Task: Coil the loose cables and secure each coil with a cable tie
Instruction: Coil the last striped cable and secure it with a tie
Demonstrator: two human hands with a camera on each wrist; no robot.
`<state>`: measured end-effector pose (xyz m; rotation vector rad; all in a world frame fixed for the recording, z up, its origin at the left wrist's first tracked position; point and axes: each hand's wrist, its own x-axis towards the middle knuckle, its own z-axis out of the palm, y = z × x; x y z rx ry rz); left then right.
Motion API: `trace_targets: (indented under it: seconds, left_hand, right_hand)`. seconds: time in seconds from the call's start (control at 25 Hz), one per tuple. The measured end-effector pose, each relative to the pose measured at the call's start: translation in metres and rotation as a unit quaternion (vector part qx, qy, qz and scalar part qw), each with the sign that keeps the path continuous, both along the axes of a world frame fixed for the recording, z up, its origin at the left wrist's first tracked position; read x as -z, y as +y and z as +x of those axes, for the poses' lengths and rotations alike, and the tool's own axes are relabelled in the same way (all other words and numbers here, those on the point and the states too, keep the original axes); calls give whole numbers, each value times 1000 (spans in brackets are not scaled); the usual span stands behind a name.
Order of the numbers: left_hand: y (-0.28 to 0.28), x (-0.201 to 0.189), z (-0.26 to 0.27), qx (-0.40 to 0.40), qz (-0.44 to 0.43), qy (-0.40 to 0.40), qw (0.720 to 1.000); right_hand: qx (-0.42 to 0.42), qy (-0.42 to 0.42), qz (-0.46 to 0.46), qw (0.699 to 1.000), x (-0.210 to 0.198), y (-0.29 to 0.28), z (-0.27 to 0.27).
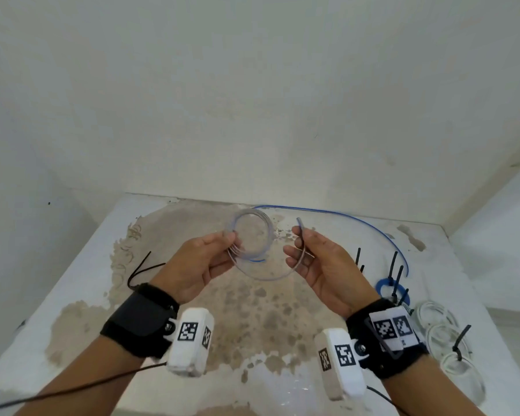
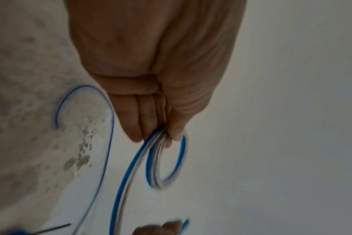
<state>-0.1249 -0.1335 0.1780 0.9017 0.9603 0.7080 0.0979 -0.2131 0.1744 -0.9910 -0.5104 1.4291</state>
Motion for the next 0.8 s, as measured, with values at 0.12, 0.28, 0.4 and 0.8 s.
trace_targets:
  seconds: [0.12,0.28,0.4,0.8]
  left_hand:
    - [14,10,6,-159,-99,-80,979]
    - [24,11,19,-212,-111,-80,968]
    - [31,10,18,-233,-107,-83,963]
    - [-5,4,6,-31,25,-1,999]
  right_hand:
    - [27,86,36,995,1,-7,-7]
    - [62,93,63,992,1,-12,-23]
    - [81,101,72,989,0,-16,-24]
    - [150,69,25,986,-11,-9,29]
